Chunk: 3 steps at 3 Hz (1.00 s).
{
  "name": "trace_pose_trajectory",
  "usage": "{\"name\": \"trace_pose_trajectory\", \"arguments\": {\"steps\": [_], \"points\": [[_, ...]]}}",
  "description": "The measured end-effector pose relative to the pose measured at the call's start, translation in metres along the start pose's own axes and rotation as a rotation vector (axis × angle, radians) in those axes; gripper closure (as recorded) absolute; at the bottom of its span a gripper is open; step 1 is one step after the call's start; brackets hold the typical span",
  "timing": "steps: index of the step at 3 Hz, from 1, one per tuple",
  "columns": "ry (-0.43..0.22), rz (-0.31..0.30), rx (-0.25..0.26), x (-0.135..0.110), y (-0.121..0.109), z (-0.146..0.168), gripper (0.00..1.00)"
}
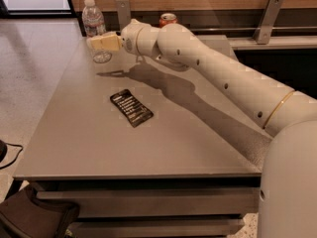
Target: Knock water bottle over
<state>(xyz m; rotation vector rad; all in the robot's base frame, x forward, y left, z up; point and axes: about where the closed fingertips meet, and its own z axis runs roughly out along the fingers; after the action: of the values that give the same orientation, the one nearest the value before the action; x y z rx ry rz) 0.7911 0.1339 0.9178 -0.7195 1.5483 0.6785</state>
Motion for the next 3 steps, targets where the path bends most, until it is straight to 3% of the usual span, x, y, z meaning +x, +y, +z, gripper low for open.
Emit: {"name": "trace_pose_trajectory", "arguments": {"steps": [3], "points": [[-0.069,0.036,-0.069,0.005,0.008,0.046,0.0]]}}
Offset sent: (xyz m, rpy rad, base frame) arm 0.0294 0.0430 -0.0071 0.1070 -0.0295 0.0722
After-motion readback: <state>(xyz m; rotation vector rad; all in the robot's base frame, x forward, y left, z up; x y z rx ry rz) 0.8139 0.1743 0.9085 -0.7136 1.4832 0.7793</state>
